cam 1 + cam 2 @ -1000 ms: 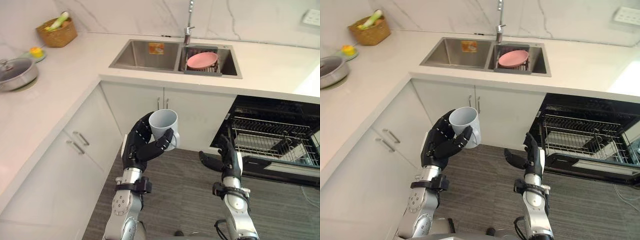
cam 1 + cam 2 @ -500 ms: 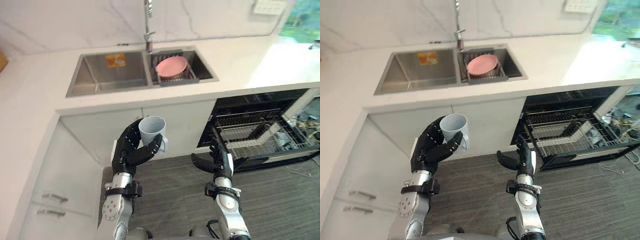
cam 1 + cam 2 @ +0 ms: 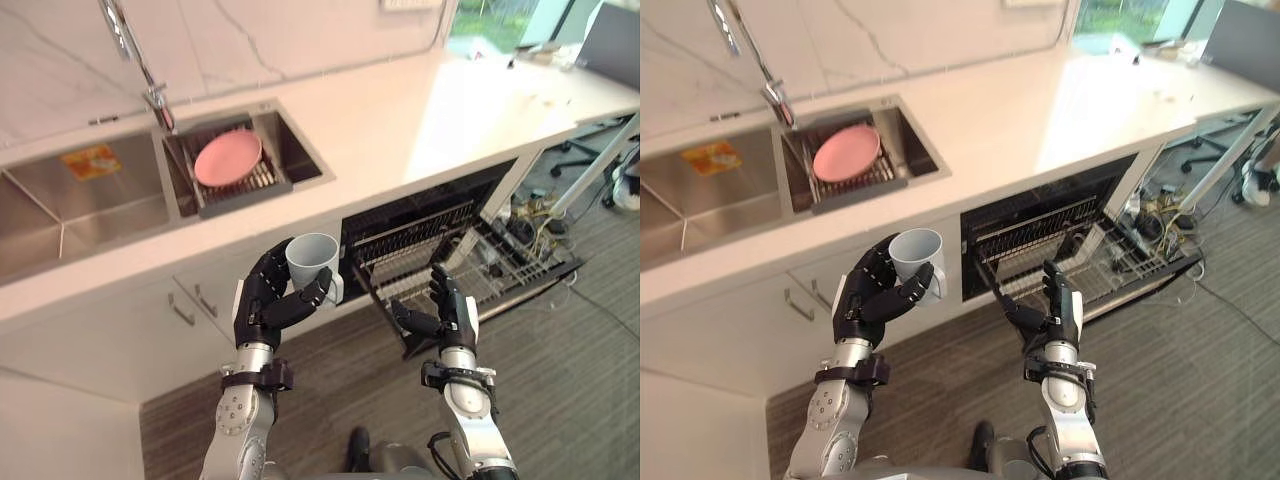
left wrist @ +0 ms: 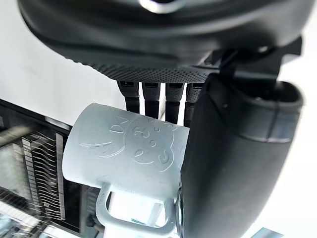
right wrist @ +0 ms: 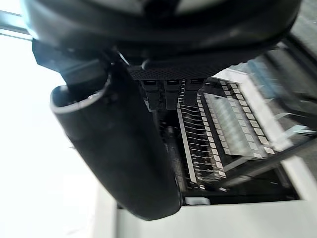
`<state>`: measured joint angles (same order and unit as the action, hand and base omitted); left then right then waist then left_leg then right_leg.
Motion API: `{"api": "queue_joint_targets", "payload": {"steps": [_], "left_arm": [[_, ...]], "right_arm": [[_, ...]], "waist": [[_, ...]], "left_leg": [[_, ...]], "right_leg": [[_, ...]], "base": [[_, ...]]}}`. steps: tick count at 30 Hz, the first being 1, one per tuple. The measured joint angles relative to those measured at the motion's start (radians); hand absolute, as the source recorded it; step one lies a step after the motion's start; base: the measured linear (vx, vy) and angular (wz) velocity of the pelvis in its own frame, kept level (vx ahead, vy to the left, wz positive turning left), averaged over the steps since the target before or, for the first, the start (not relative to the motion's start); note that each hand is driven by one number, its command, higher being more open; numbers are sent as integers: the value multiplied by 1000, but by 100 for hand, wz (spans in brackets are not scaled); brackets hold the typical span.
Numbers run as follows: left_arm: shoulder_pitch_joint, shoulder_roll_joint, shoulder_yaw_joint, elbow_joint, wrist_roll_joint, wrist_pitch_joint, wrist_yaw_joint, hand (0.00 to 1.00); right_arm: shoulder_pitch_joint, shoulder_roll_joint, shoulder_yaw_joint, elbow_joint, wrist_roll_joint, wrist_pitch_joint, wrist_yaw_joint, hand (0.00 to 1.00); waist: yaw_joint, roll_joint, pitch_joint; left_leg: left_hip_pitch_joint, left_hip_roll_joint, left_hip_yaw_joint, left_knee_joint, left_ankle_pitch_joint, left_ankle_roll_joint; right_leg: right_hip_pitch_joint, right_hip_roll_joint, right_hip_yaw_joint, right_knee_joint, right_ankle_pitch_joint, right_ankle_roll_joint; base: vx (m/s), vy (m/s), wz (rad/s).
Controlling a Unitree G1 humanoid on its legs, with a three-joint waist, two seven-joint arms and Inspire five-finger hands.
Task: Walk over to the sink, pick up the cup, carry it to the dishwasher, place the cup inside the dishwasher, then close the dishwasher door
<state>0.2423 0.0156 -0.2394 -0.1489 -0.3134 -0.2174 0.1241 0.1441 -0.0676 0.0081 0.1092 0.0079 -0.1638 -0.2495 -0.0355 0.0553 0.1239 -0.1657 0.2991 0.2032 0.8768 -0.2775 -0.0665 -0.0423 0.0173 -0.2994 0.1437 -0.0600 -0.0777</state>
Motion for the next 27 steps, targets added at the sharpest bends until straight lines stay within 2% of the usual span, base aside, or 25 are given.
{"api": "queue_joint_targets", "payload": {"steps": [1, 4, 5, 6, 7, 9, 10, 15, 27], "left_arm": [[-1, 0, 0, 0, 0, 0, 0, 30], [-1, 0, 0, 0, 0, 0, 1, 30], [-1, -1, 0, 0, 0, 0, 3, 30], [-1, -2, 0, 0, 0, 0, 4, 30], [-1, -6, 3, 1, 0, 0, 6, 30], [-3, 8, 10, 1, 3, 1, 8, 30], [-9, 9, 17, 1, 20, 1, 9, 30], [-44, 12, 15, -1, 33, 1, 10, 30], [-112, 49, 18, 5, 50, 1, 47, 30]], "right_arm": [[-1, -1, -1, -10, 0, -5, 0, 90], [-3, -6, -3, -14, 6, -13, 2, 90], [-3, -10, -3, -13, 11, -13, 3, 90], [-1, -12, -3, -12, 12, -13, 3, 90], [1, -10, -2, -6, 13, -12, 14, 90], [10, 10, 2, -15, 30, -12, 27, 90], [13, 27, 3, -23, 51, -15, 42, 90], [27, 31, 32, -111, 124, -15, 97, 90], [36, 20, 160, -252, 199, -38, 192, 90]], "waist": [[1, 1, 0], [19, 0, 0], [19, 2, -1], [20, 5, -3], [25, 5, -3], [19, -10, -5], [18, -16, -8], [14, -17, -12], [-5, -35, -57]], "left_leg": [[-17, -8, 1, -28, -8, 6], [-39, -76, -13, -293, -18, 0], [-29, -121, -49, -432, 14, -5], [-19, -137, -66, -498, 49, -5], [16, -154, -70, -566, 161, 15], [39, -176, -54, -605, 167, 23], [57, -195, -28, -638, 175, 37], [103, -238, 19, -721, 196, 62], [186, -252, 97, -805, 199, 67]], "right_leg": [[7, 0, 4, -8, 0, 0], [26, -17, 28, -24, 4, 11], [25, -30, 34, -26, 4, 24], [24, -32, 40, -27, 3, 31], [30, -33, 70, -31, 1, 52], [39, -50, 82, -49, 9, 70], [40, -67, 103, -65, 19, 84], [42, -100, 144, -103, 38, 116], [62, -101, 220, -132, 51, 135]], "base": [[213, 6, -17], [190, 77, -21], [95, 106, -9], [134, 200, -32], [103, 173, -34], [82, 142, -27], [62, 118, -25], [65, 118, -22], [28, 30, -19]]}}
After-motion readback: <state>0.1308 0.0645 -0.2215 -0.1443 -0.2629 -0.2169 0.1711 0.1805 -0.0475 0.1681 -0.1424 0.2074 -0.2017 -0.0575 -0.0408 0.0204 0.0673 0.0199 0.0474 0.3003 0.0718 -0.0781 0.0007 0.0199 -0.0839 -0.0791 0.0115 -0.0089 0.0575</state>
